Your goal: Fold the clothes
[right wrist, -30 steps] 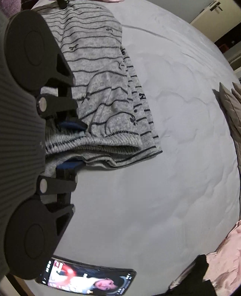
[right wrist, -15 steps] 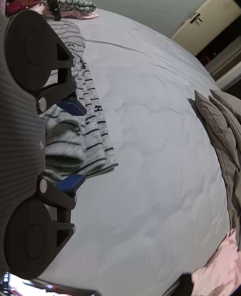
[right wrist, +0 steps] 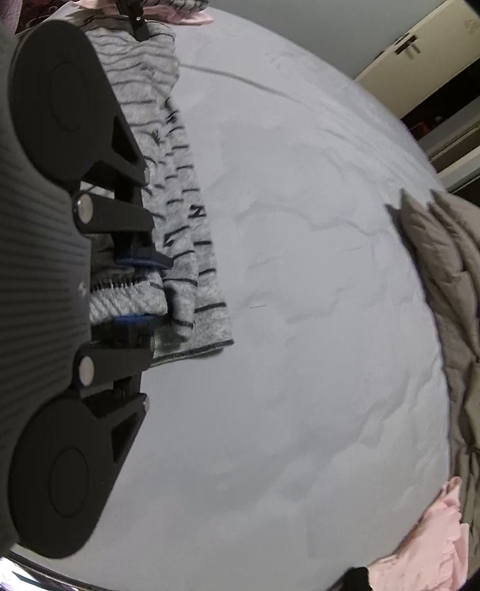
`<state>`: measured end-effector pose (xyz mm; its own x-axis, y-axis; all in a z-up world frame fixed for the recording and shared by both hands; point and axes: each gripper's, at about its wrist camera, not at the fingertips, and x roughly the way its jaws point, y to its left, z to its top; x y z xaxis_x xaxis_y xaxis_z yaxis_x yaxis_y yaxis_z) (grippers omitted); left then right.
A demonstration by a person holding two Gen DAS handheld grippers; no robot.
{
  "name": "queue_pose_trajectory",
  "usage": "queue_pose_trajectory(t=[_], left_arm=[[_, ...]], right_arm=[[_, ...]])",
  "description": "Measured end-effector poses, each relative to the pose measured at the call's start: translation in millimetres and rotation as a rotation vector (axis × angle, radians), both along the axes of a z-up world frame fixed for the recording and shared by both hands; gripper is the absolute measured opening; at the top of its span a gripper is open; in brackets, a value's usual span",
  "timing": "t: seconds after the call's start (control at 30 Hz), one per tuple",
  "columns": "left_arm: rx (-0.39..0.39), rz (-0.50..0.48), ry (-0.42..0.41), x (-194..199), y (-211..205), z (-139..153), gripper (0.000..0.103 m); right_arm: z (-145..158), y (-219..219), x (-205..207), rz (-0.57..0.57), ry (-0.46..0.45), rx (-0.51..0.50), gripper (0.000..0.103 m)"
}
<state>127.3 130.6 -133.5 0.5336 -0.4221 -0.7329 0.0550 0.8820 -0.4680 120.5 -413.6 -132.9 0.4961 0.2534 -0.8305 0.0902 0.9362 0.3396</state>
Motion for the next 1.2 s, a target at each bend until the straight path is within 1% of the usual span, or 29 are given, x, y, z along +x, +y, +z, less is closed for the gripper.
queue_pose_trajectory(t=[0.07,0.23,0.3,0.37,0.43,0.53,0.57,0.6,0.63,0.67,0.7,0.73,0.77,0.8,0.87,0.93,1.03,1.2], left_arm=[[0.035,-0.015,-0.063,-7.9,-4.4,13.1,0.017],[0.103,-0.043,-0.212,-26.5,-11.9,43.0,0.016],[0.123,-0.039,-0.245,-27.6,-14.0,48.5,0.016],[0.148,-0.031,-0.258,-23.5,-16.8,49.1,0.015],[0.164,-0.022,-0.224,-14.6,-19.0,44.1,0.015],[0.193,-0.02,-0.154,-2.6,-21.1,30.1,0.016],[0.191,-0.017,-0.143,-0.9,-20.4,26.7,0.017],[0.189,-0.012,-0.132,0.7,-19.6,23.5,0.019],[0.19,-0.002,-0.119,1.3,-17.7,21.3,0.024],[0.191,0.009,-0.107,2.0,-15.9,19.2,0.025],[0.192,0.02,-0.095,2.5,-14.0,17.2,0.03],[0.196,0.032,-0.088,2.2,-11.9,16.6,0.038],[0.204,0.048,-0.091,-0.5,-8.7,17.1,0.043],[0.21,0.064,-0.094,-3.3,-5.5,17.6,0.05],[0.193,0.085,-0.091,-10.2,3.4,20.7,0.051],[0.17,0.099,-0.077,-17.6,10.1,23.1,0.051],[0.155,0.095,-0.065,-32.1,14.7,27.7,0.051],[0.151,0.059,-0.037,-60.6,13.7,33.7,0.051]], right_arm=[[10.8,0.2,-4.7,0.007,-0.039,0.009,0.02],[42.4,1.3,-14.8,0.017,-0.154,0.031,0.018],[48.6,1.2,-13.4,0.012,-0.186,0.026,0.017],[50.2,0.7,-7.8,-0.003,-0.203,0.014,0.017],[46.7,0.4,1.1,-0.01,-0.188,0.005,0.017],[32.1,3.6,11.1,-0.003,-0.128,-0.024,0.017],[27.0,4.6,13.6,-0.001,-0.109,-0.036,0.019],[22.4,4.3,14.6,-0.006,-0.099,-0.048,0.021],[17.9,4.0,15.7,-0.012,-0.089,-0.06,0.03],[14.0,3.2,16.7,-0.02,-0.079,-0.071,0.04],[12.4,0.3,17.4,-0.04,-0.074,-0.079,0.045],[12.5,-4.1,17.2,-0.067,-0.071,-0.086,0.049],[14.6,-8.3,15.6,-0.086,-0.076,-0.087,0.049],[17.8,-12.9,12.9,-0.1,-0.083,-0.077,0.05],[24.2,-21.9,7.1,-0.128,-0.095,-0.056,0.055],[30.0,-28.1,-3.6,-0.144,-0.1,-0.028,0.057],[36.5,-31.4,-23.5,-0.152,-0.094,0.003,0.058],[47.1,-24.9,-63.3,-0.147,-0.083,0.04,0.058]])
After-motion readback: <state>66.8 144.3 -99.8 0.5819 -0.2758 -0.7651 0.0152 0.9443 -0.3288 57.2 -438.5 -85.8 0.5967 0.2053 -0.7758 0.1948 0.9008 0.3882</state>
